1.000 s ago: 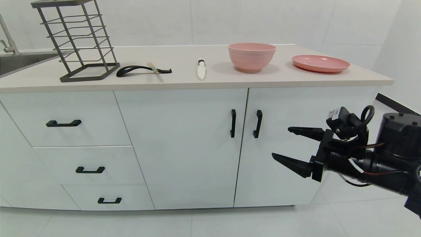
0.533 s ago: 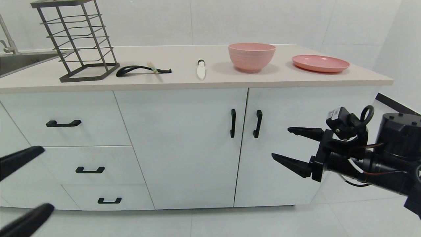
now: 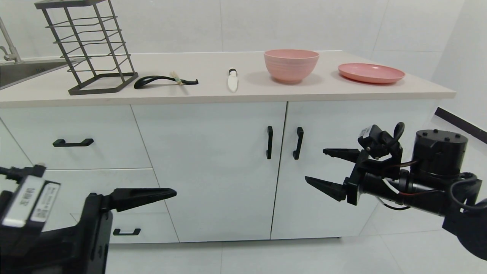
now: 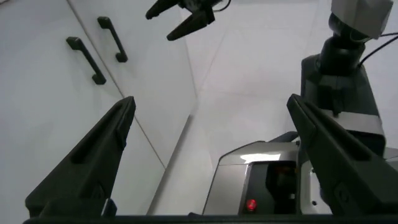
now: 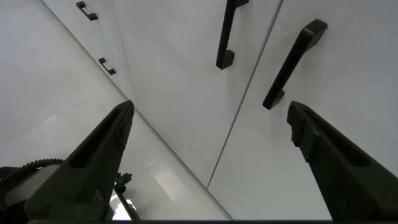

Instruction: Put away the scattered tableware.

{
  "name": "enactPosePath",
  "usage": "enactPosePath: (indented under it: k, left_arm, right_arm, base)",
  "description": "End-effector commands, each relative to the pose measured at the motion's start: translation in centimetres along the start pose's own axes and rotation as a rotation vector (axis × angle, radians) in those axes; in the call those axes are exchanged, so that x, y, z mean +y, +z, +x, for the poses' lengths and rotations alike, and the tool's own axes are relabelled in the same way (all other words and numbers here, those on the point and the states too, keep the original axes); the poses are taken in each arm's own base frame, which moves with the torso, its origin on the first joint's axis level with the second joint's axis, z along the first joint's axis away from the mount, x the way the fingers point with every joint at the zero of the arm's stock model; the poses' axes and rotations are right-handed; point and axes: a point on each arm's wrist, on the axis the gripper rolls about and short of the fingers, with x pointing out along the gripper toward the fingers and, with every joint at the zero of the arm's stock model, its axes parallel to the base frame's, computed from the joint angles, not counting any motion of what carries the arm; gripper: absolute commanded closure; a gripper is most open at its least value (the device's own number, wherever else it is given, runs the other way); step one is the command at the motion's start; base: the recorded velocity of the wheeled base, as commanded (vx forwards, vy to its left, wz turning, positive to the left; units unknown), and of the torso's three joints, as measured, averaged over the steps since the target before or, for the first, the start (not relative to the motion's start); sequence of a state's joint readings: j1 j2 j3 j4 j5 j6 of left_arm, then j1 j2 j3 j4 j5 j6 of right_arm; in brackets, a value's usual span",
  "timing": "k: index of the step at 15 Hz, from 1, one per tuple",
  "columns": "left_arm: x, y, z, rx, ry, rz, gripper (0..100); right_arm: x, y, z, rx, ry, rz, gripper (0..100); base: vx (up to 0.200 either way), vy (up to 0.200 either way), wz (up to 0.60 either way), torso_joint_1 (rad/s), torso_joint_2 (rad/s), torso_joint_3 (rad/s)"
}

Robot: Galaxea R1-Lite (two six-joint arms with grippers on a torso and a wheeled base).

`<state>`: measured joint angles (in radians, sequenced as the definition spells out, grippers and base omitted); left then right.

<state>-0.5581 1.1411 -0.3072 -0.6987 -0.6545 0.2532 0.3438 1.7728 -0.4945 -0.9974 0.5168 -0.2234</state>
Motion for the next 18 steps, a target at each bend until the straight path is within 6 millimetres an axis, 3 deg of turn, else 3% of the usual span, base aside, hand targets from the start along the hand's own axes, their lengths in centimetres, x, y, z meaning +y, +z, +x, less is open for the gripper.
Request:
enactPosePath:
  k: [1, 5, 7, 11, 14, 18]
  left_arm:
    - [1.9, -1.7, 3.5, 0.055, -0.059, -0.021, 0]
    - [3.1, -2.2, 5.5, 0.042, -0.066, -0.013, 0]
    - [3.4, -2.1, 8.2, 0.011, -0.119, 0.009, 0]
    - [3.0, -4.1, 12.5, -0.058, -0.186, 0.053, 0]
    - [2.5, -4.9, 14.4, -0.133, -0.211, 0.096, 0]
    - [3.0, -5.0, 15.3, -0.144, -0.208, 0.076, 0]
  right_arm:
    - [-0.2, -0.7, 0.6, 0.022, 0.011, 0.014, 0]
    - [-1.2, -0.3, 1.6, 0.000, 0.013, 0.014, 0]
    - [-2.0, -0.4, 2.5, -0.013, 0.003, 0.009, 0]
    - [-3.3, -0.4, 3.8, -0.025, -0.011, 0.001, 0]
    - [-3.9, -0.6, 5.2, -0.037, 0.019, -0.010, 0]
    - [-4.4, -1.3, 6.2, -0.023, 0.016, -0.001, 0]
  base:
    - [0.000, 0.000, 0.00, 0.000, 0.00, 0.000]
    - [0.000, 0.000, 0.00, 0.000, 0.00, 0.000]
    - [0.000, 0.000, 0.00, 0.000, 0.00, 0.000]
    - [0.000, 0.000, 0.00, 0.000, 0.00, 0.000]
    - [0.000, 0.000, 0.00, 0.000, 0.00, 0.000]
    - [0.000, 0.000, 0.00, 0.000, 0.00, 0.000]
